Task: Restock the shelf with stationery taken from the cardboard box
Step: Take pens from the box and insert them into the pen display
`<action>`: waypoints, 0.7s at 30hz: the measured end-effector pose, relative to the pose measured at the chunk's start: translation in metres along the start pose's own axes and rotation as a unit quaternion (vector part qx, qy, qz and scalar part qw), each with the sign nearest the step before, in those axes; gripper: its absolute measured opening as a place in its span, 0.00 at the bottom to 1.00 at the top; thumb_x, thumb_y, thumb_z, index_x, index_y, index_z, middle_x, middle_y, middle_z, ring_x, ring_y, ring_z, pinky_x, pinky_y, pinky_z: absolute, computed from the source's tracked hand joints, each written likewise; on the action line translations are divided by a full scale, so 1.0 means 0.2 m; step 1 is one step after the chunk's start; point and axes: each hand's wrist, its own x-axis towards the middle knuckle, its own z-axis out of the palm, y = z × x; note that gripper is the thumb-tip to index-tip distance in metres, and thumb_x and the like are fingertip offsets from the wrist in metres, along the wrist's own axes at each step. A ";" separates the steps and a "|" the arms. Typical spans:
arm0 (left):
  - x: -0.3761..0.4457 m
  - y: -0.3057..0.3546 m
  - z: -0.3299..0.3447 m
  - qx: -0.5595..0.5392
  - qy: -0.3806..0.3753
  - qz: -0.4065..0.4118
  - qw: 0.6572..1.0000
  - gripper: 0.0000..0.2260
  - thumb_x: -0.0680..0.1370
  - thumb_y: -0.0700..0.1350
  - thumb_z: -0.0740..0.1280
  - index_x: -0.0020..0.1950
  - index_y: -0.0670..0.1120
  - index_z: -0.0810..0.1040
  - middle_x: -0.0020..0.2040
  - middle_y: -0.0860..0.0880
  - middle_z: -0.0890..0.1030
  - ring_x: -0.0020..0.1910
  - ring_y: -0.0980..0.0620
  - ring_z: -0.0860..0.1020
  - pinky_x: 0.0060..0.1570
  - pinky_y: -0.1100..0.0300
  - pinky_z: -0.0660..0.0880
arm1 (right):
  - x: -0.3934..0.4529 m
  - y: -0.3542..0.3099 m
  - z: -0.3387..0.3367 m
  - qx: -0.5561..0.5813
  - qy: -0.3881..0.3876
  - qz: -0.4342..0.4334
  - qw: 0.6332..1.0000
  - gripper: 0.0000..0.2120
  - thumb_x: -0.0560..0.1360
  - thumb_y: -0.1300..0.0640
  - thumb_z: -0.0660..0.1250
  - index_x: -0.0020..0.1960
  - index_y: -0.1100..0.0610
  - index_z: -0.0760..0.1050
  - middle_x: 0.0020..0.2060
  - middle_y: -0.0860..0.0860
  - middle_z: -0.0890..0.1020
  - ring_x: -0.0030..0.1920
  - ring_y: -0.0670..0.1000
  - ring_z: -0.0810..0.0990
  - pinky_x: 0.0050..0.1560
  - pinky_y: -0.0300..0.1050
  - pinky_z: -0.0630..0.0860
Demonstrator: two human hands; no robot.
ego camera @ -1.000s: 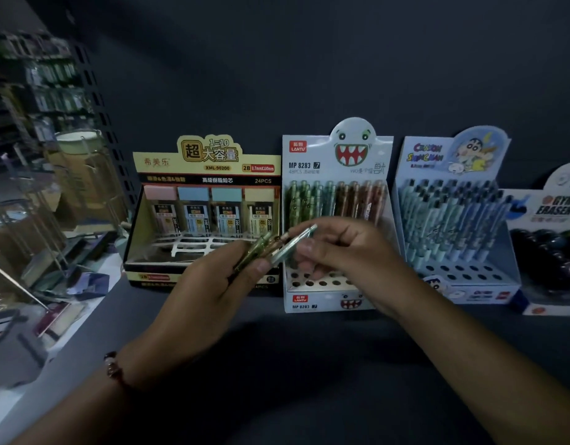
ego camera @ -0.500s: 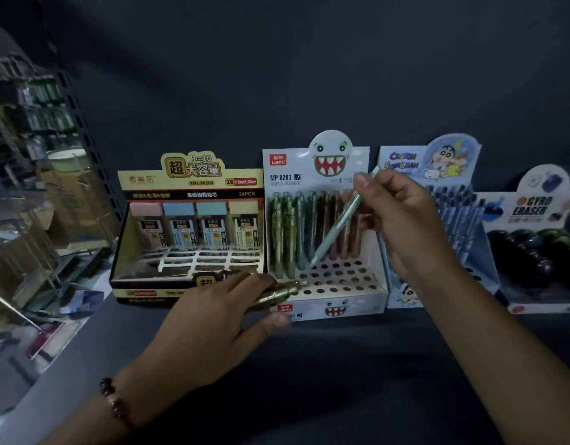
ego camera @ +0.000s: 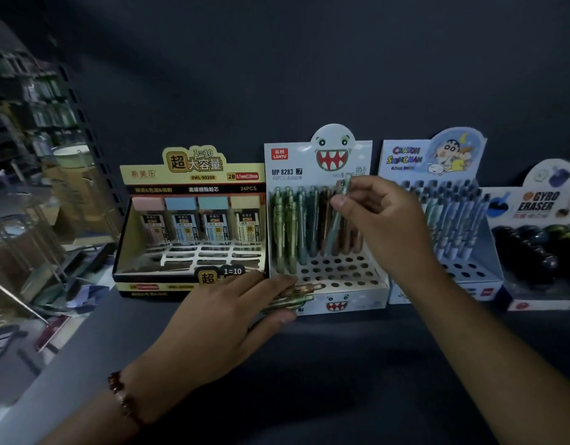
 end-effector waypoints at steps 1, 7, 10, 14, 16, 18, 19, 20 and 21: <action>0.00 0.00 0.00 0.003 0.000 0.001 1.000 0.21 0.82 0.61 0.52 0.67 0.53 0.74 0.48 0.55 0.80 0.39 0.56 0.79 0.30 0.63 0.75 | 0.00 0.00 0.00 0.001 -0.001 0.000 1.000 0.12 0.73 0.54 0.74 0.54 0.46 0.77 0.41 0.42 0.83 0.44 0.37 0.81 0.46 0.31 0.77; 0.00 -0.01 -0.01 0.006 -0.006 -0.003 1.000 0.21 0.82 0.61 0.52 0.67 0.52 0.75 0.48 0.55 0.80 0.38 0.57 0.79 0.31 0.66 0.70 | -0.01 0.02 0.02 -0.001 -0.018 0.011 1.000 0.10 0.74 0.54 0.73 0.52 0.44 0.76 0.43 0.44 0.84 0.46 0.42 0.83 0.51 0.46 0.82; 0.00 -0.01 -0.01 0.004 -0.007 -0.005 1.000 0.21 0.82 0.61 0.53 0.67 0.53 0.74 0.49 0.56 0.80 0.39 0.57 0.79 0.32 0.66 0.70 | -0.01 0.05 0.03 -0.013 -0.022 0.015 1.000 0.11 0.74 0.53 0.73 0.55 0.49 0.78 0.45 0.44 0.84 0.47 0.42 0.83 0.52 0.42 0.81; 0.00 -0.01 0.00 0.002 -0.007 -0.010 1.000 0.21 0.82 0.61 0.53 0.67 0.54 0.74 0.50 0.56 0.81 0.39 0.57 0.80 0.32 0.66 0.73 | -0.02 0.08 0.04 -0.037 -0.038 0.013 0.999 0.15 0.74 0.53 0.73 0.60 0.53 0.78 0.46 0.41 0.82 0.48 0.35 0.80 0.49 0.27 0.76; 0.00 -0.02 0.00 0.004 -0.007 -0.012 1.000 0.21 0.82 0.62 0.53 0.67 0.54 0.75 0.50 0.56 0.81 0.39 0.57 0.80 0.33 0.67 0.71 | -0.02 0.09 0.05 -0.052 -0.046 0.014 0.998 0.16 0.74 0.53 0.73 0.60 0.52 0.78 0.46 0.40 0.81 0.48 0.34 0.80 0.48 0.27 0.75; 0.00 -0.02 0.00 0.000 -0.005 -0.013 1.000 0.21 0.82 0.62 0.53 0.67 0.54 0.74 0.51 0.57 0.81 0.40 0.57 0.80 0.33 0.67 0.71 | -0.03 0.11 0.06 -0.056 -0.052 0.016 0.997 0.15 0.74 0.52 0.73 0.59 0.51 0.78 0.47 0.40 0.81 0.49 0.36 0.80 0.49 0.29 0.76; 0.00 -0.02 0.00 -0.004 -0.002 -0.013 1.000 0.21 0.82 0.62 0.52 0.67 0.54 0.74 0.51 0.57 0.81 0.40 0.57 0.80 0.33 0.66 0.73 | -0.03 0.11 0.07 -0.055 -0.054 0.018 0.997 0.14 0.74 0.52 0.73 0.58 0.49 0.77 0.47 0.40 0.81 0.49 0.36 0.80 0.49 0.29 0.76; -0.01 -0.02 0.00 -0.007 0.000 -0.014 1.000 0.21 0.82 0.62 0.52 0.67 0.54 0.74 0.51 0.57 0.81 0.41 0.57 0.80 0.32 0.65 0.75 | -0.03 0.11 0.07 -0.055 -0.054 0.019 0.997 0.14 0.74 0.53 0.73 0.58 0.48 0.77 0.47 0.40 0.81 0.49 0.35 0.80 0.49 0.29 0.76; -0.01 -0.02 0.00 -0.009 0.001 -0.015 1.000 0.21 0.82 0.62 0.52 0.67 0.55 0.74 0.51 0.57 0.81 0.41 0.57 0.81 0.32 0.63 0.77 | -0.03 0.11 0.08 -0.057 -0.053 0.019 0.997 0.14 0.74 0.53 0.73 0.57 0.48 0.77 0.46 0.40 0.81 0.48 0.35 0.80 0.48 0.28 0.76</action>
